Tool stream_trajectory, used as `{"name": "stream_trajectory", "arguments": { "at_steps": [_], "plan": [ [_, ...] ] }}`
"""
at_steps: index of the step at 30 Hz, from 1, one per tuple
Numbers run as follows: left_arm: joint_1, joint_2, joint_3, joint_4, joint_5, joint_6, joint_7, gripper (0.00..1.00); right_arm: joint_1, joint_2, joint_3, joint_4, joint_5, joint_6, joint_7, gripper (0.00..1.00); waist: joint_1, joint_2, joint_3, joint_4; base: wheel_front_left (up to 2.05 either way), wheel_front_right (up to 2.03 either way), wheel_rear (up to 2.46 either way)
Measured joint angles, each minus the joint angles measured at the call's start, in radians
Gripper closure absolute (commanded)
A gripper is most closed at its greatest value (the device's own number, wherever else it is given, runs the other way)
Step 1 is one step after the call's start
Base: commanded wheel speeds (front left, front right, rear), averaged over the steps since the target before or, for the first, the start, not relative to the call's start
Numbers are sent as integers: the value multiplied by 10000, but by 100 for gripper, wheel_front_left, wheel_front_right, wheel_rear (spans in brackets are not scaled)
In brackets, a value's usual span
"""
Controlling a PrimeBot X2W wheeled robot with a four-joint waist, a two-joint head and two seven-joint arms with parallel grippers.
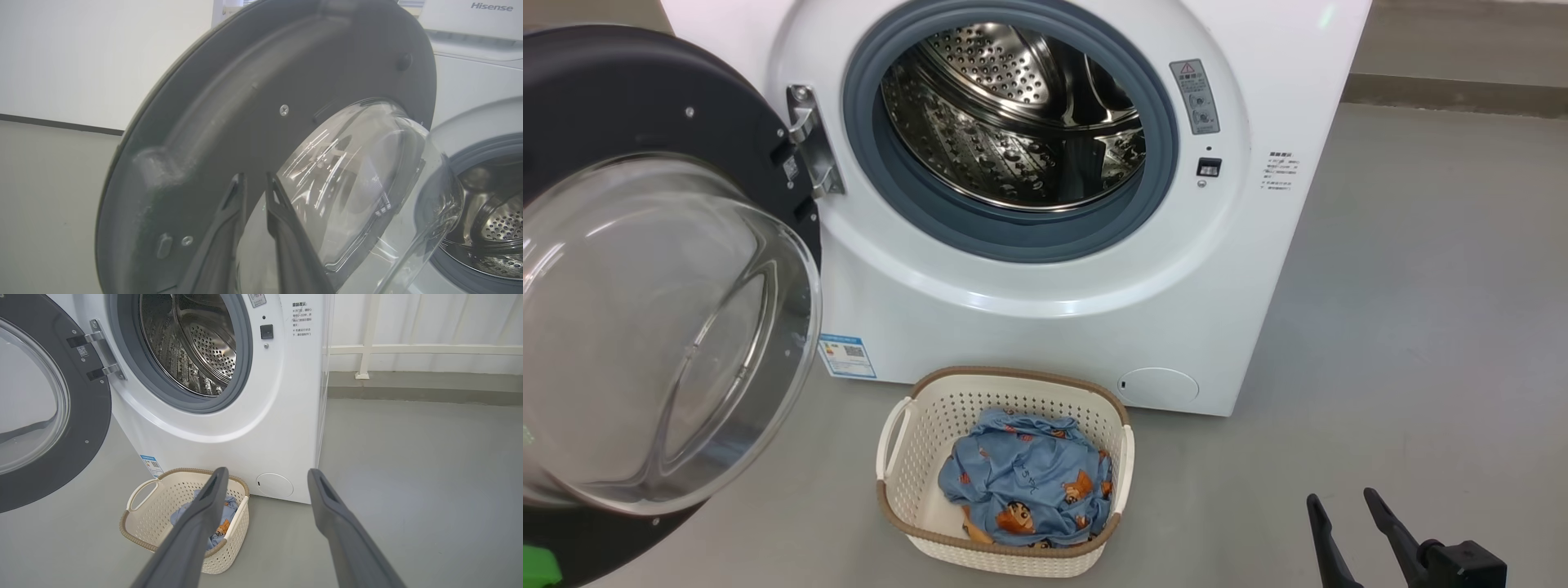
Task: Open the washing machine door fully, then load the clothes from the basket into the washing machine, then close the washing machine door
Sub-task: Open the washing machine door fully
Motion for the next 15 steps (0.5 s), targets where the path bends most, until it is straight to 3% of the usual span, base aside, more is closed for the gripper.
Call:
{"name": "stream_trajectory", "arguments": {
  "at_steps": [3,5,6,11,15],
  "plan": [
    [293,-182,-186,-903,0,0,213,55,0,17,6,4,0,0,0,0,0,0,-5,-26,0,0,0],
    [501,-290,-360,-1446,0,-6,360,15,-2,19,15,4,0,0,0,0,0,0,-5,-54,0,0,0],
    [614,-309,-466,-1714,0,-79,426,0,-2,21,19,0,2,0,0,0,0,0,-4,-73,0,0,0],
    [1220,-600,-1323,-3028,-111,-591,988,0,-6,31,17,-56,2,0,0,0,0,0,-5,-269,0,0,0],
    [1566,-683,-1730,-3430,-159,-738,1124,0,-9,33,33,-100,2,0,0,0,0,0,-7,-423,0,0,0]
  ]
}}
